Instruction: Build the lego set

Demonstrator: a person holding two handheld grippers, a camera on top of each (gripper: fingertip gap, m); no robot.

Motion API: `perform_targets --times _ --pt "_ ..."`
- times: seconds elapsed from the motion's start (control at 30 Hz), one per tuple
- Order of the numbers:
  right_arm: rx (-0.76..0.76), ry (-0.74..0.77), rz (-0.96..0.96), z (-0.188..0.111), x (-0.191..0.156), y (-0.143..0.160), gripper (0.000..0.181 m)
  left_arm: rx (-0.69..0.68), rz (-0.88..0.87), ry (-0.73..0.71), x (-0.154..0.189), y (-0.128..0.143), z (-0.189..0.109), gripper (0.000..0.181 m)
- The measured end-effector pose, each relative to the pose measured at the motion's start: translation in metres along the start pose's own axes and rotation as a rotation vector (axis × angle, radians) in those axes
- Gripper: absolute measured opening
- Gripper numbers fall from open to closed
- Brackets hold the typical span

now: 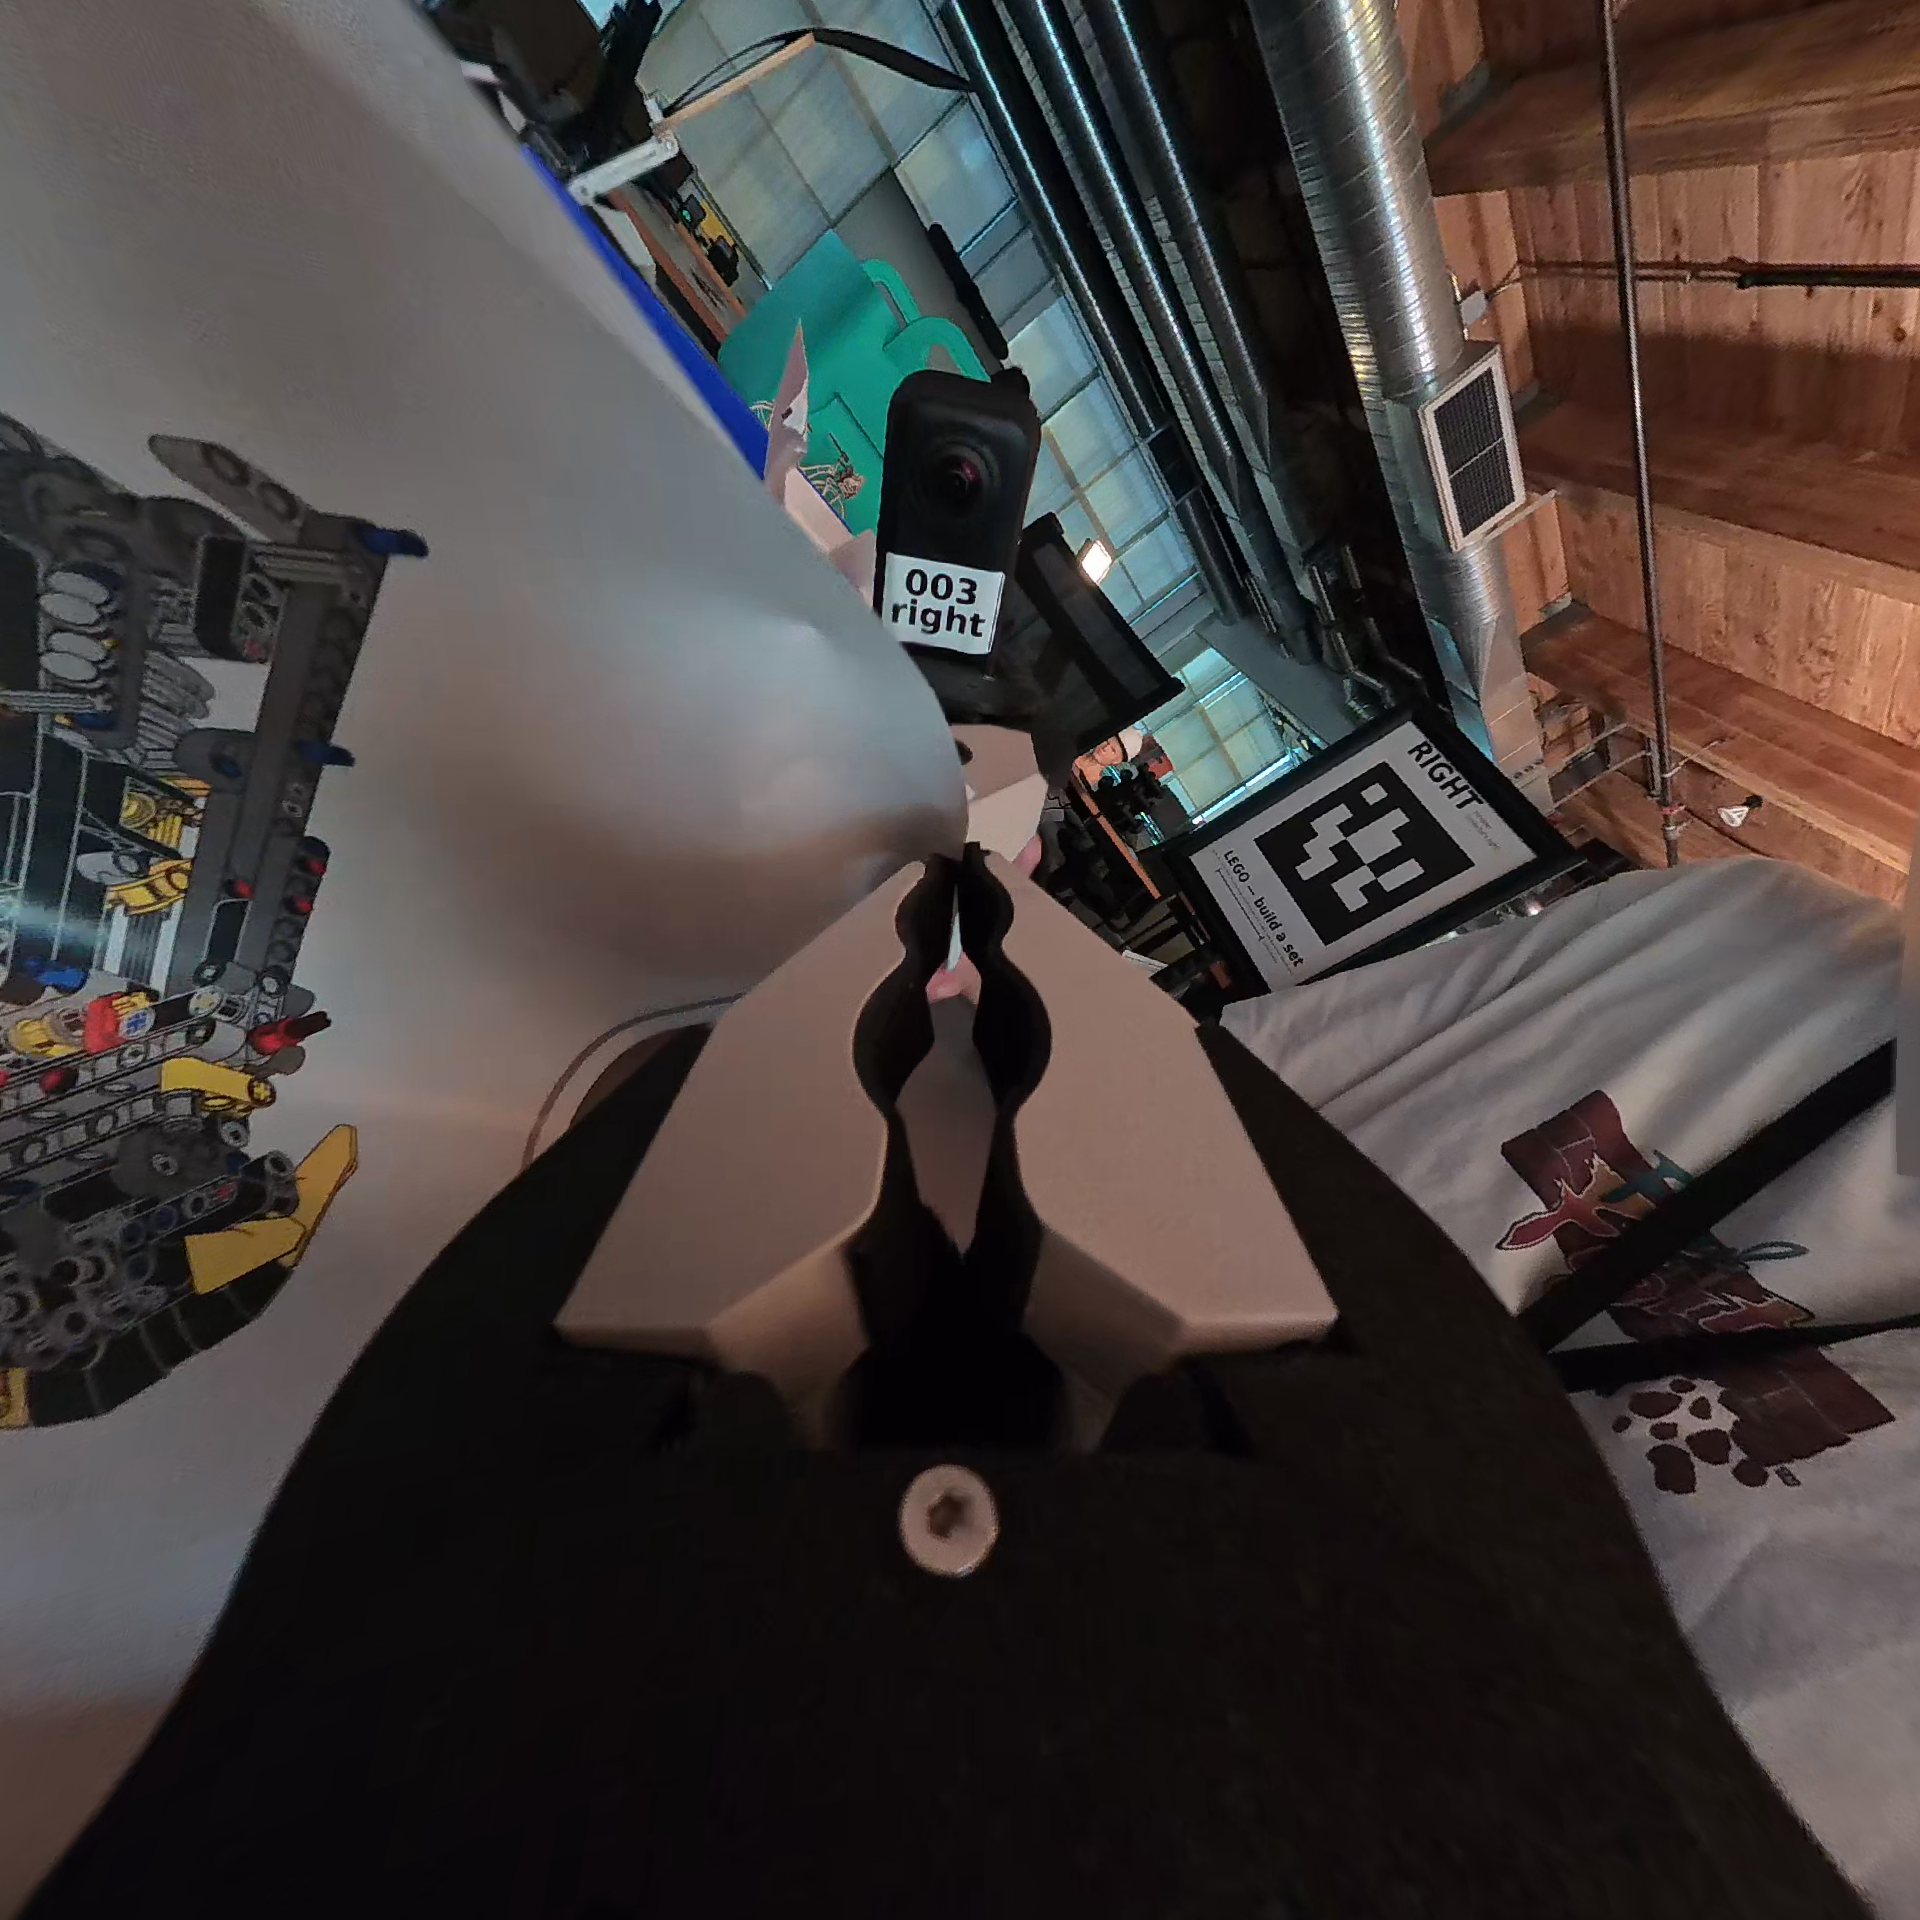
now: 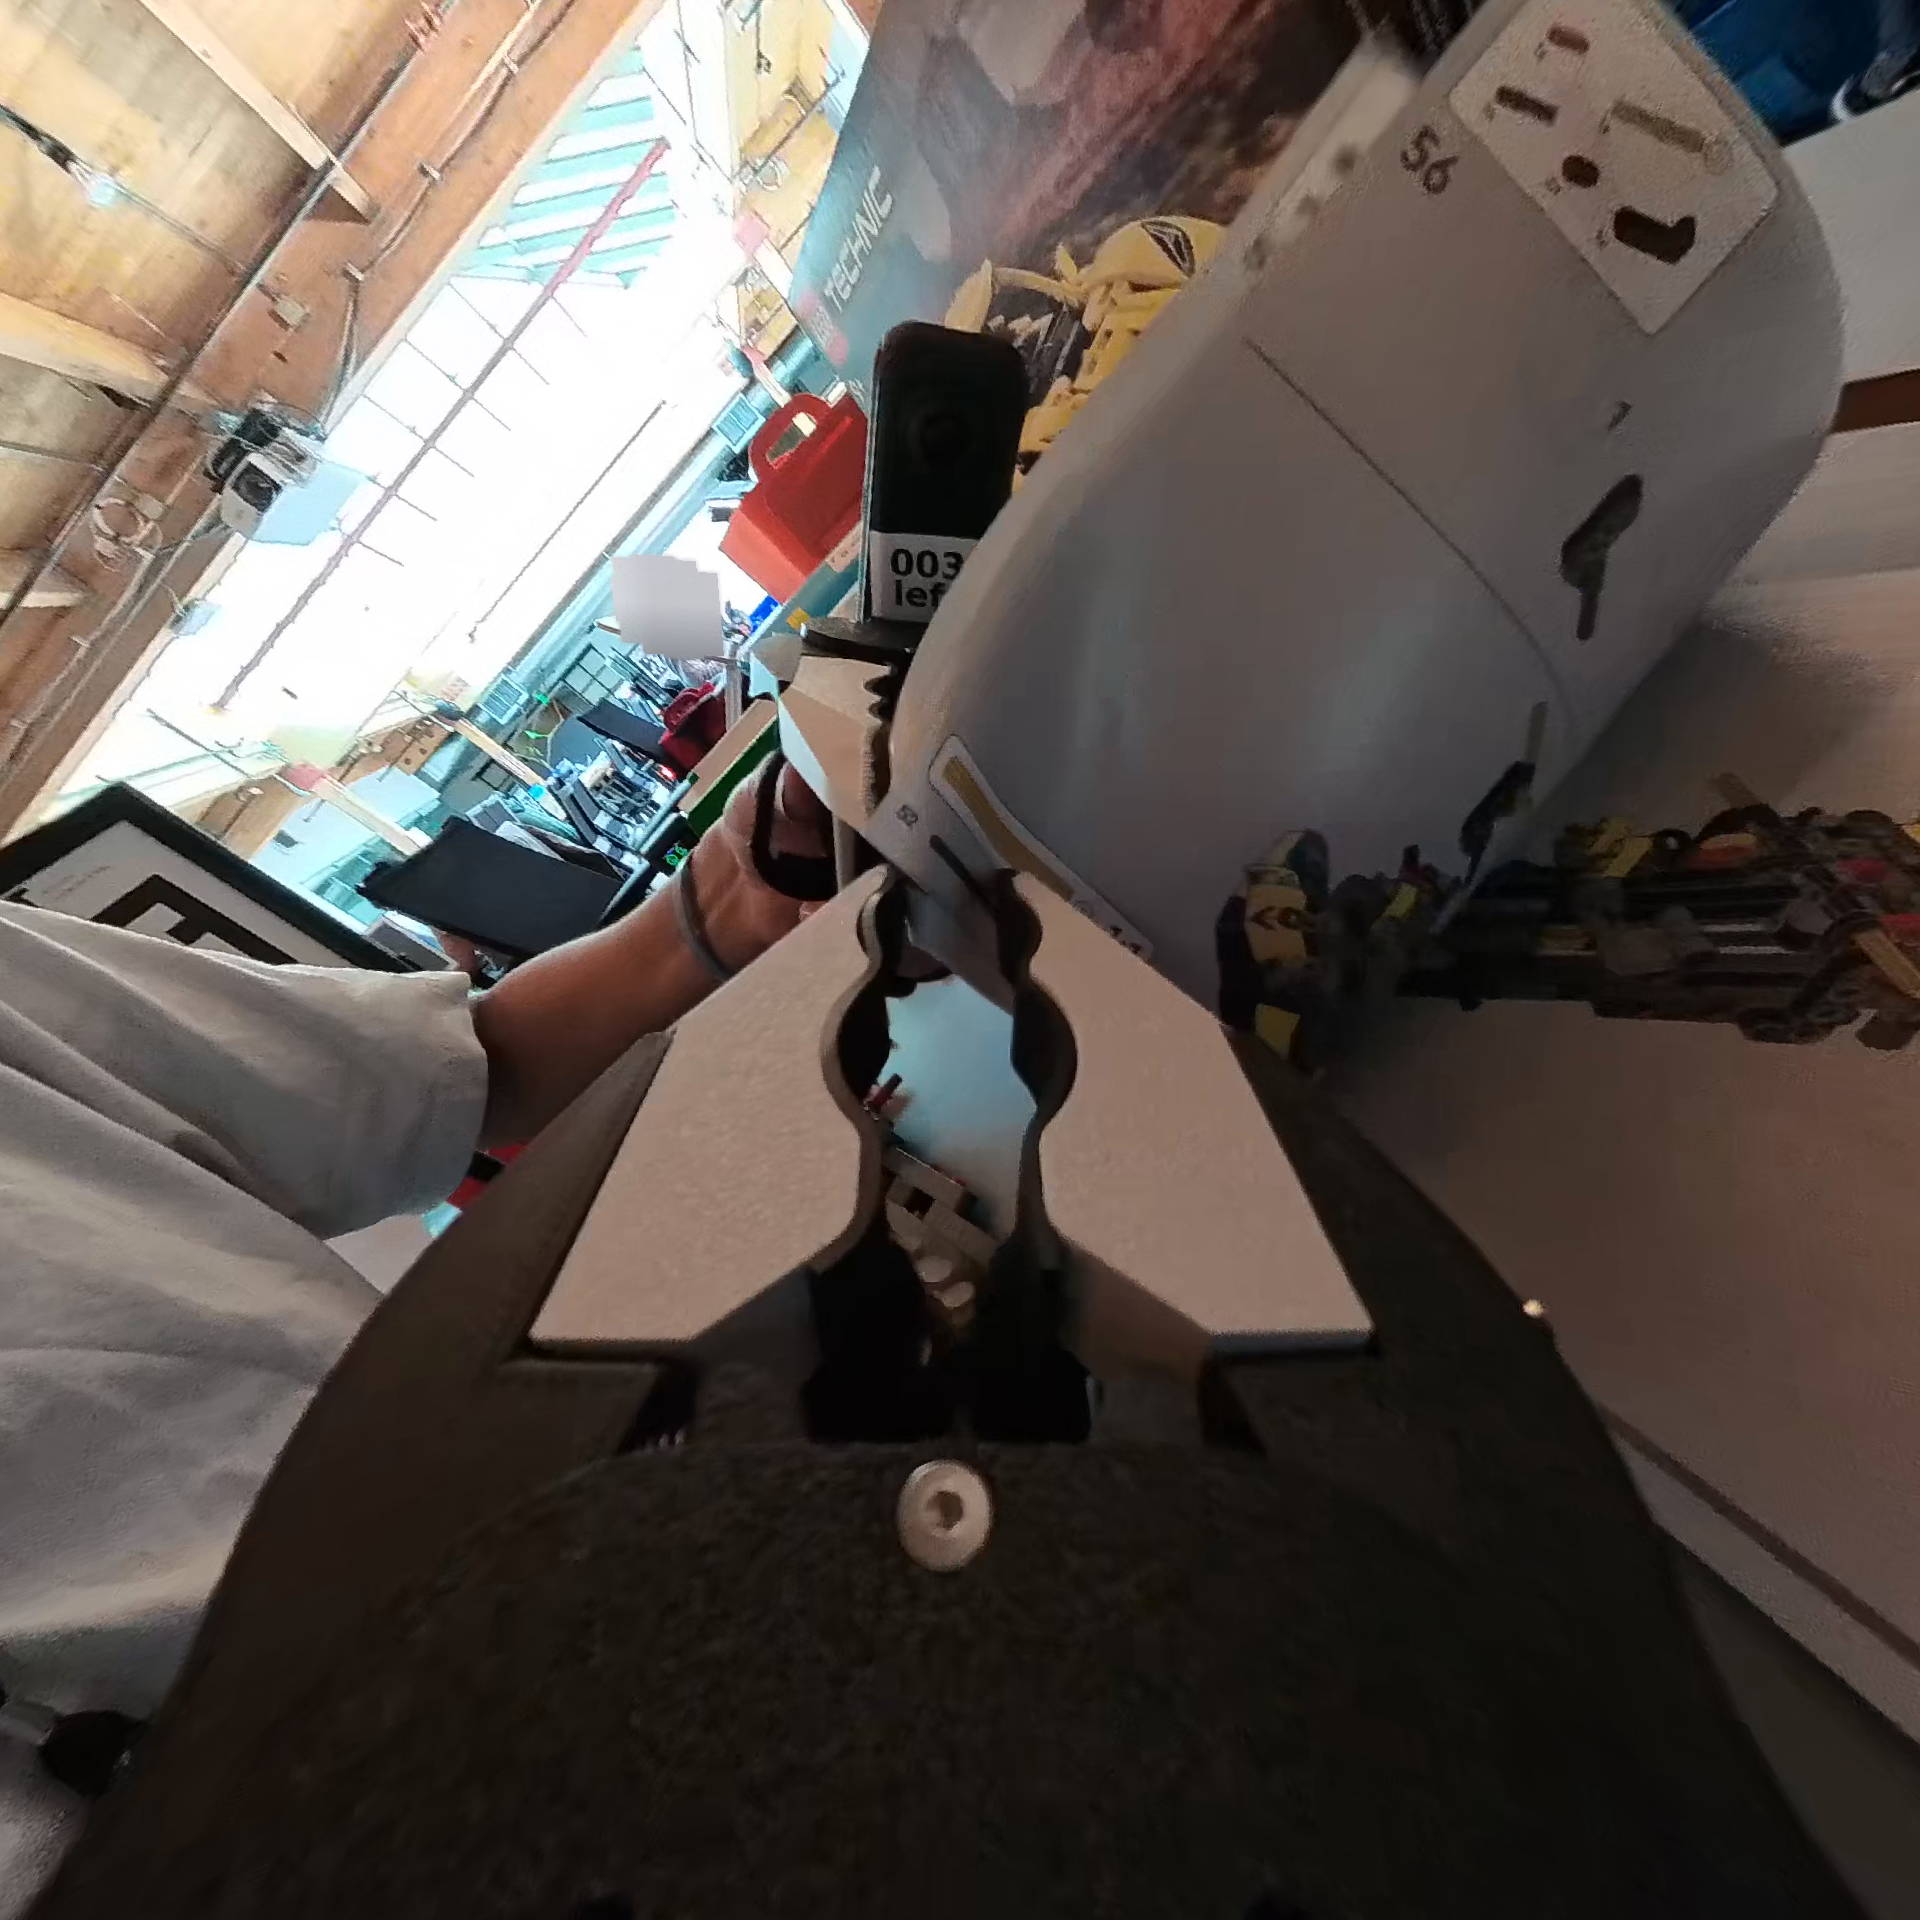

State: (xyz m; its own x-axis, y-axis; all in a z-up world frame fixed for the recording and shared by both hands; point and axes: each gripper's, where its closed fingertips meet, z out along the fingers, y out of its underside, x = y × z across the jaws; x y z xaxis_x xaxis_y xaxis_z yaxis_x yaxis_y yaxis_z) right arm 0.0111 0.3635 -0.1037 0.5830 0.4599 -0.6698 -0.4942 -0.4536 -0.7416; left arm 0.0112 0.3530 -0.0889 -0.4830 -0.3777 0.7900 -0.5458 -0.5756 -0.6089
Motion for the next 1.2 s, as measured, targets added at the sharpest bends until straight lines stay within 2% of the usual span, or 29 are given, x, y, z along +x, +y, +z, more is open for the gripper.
perform_targets --times 0.13,0.23,0.33,0.43,0.63,0.7,0.8,0.87,0.97,1.2 --pt "0.038 -0.02 0.027 -0.007 0.0 -0.006 0.009 -0.001 0.002 -0.011 -0.001 0.0 -0.001 0.0" --pt "0.051 0.044 0.016 -0.015 0.011 -0.009 0.005 -0.016 0.023 -0.048 -0.002 0.003 -0.005 0.0" --pt "0.072 0.176 -0.01 -0.026 0.028 -0.014 0.012 -0.018 0.02 -0.112 -0.001 0.006 -0.025 0.0" --pt "0.064 0.393 -0.148 -0.043 0.045 -0.017 0.026 -0.004 0.007 -0.247 0.0 0.015 -0.072 0.0" --pt "-0.058 0.958 -0.6 -0.085 0.075 -0.027 0.031 -0.023 -0.036 -0.664 -0.008 0.056 -0.204 0.0" --pt "-0.083 1.053 -0.719 -0.083 0.07 -0.032 0.026 -0.021 -0.064 -0.74 -0.004 0.069 -0.235 0.0" --pt "-0.245 0.9 -0.753 -0.04 0.059 -0.01 0.0 -0.006 -0.097 -0.788 0.005 0.084 -0.266 0.0" --pt "-0.329 0.835 -0.733 -0.015 0.056 -0.002 0.0 -0.003 -0.106 -0.801 0.009 0.094 -0.276 0.0" --pt "-0.469 0.648 -0.709 0.025 0.041 0.015 0.0 0.007 -0.113 -0.817 0.015 0.105 -0.288 0.0" --pt "-0.683 0.273 -0.813 0.106 0.025 0.04 0.0 -0.017 -0.147 -0.896 0.012 0.128 -0.313 0.0"
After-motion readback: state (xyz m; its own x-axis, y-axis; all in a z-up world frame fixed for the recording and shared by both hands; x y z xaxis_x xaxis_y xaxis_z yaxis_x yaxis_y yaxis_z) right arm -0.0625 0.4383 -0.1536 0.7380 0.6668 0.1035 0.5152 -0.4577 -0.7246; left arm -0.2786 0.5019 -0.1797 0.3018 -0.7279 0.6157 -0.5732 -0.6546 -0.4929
